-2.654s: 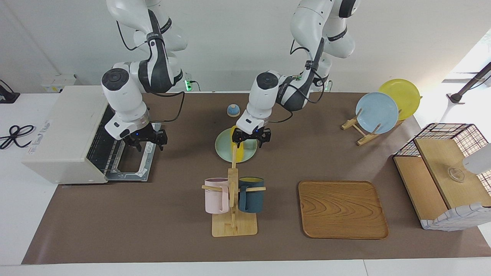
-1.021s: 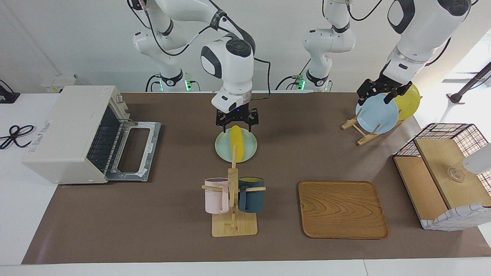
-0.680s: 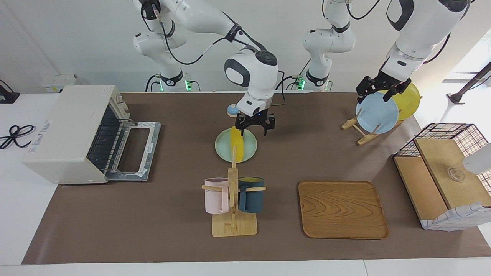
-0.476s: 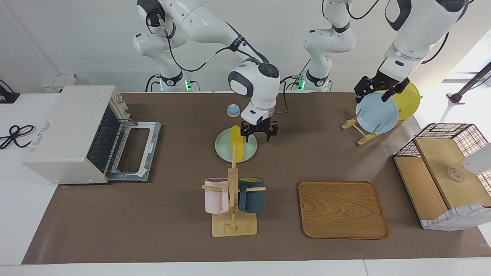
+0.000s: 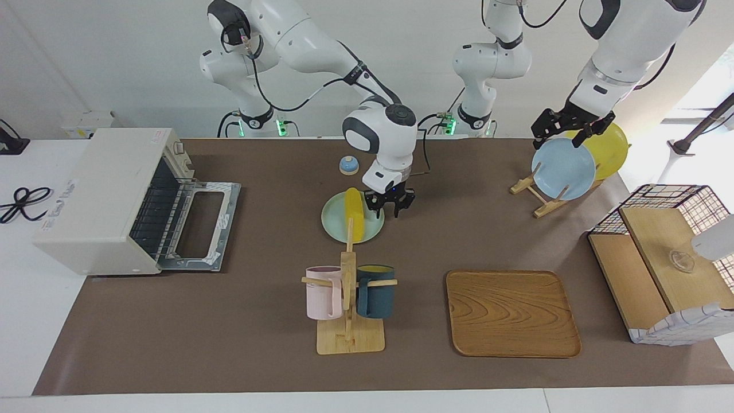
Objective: Put corn in oven
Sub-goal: 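Grasp the corn on the green plate with the right gripper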
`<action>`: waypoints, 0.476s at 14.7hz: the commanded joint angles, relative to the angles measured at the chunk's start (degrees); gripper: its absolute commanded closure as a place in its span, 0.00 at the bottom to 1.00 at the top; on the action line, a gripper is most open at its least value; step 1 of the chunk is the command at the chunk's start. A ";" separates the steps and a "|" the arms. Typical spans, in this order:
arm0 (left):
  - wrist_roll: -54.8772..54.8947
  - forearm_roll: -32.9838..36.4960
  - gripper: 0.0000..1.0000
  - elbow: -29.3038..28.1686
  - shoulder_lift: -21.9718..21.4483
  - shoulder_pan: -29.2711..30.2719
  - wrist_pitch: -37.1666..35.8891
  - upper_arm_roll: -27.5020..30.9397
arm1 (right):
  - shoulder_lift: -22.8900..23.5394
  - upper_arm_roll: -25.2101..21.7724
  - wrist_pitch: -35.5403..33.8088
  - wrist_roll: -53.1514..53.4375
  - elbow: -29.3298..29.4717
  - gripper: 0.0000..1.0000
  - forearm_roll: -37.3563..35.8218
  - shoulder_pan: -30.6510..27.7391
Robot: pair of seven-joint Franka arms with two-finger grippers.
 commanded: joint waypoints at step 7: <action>0.46 0.80 0.00 1.50 0.84 -1.58 -0.64 0.44 | -1.62 0.40 -8.26 0.60 1.89 1.00 -4.44 -0.24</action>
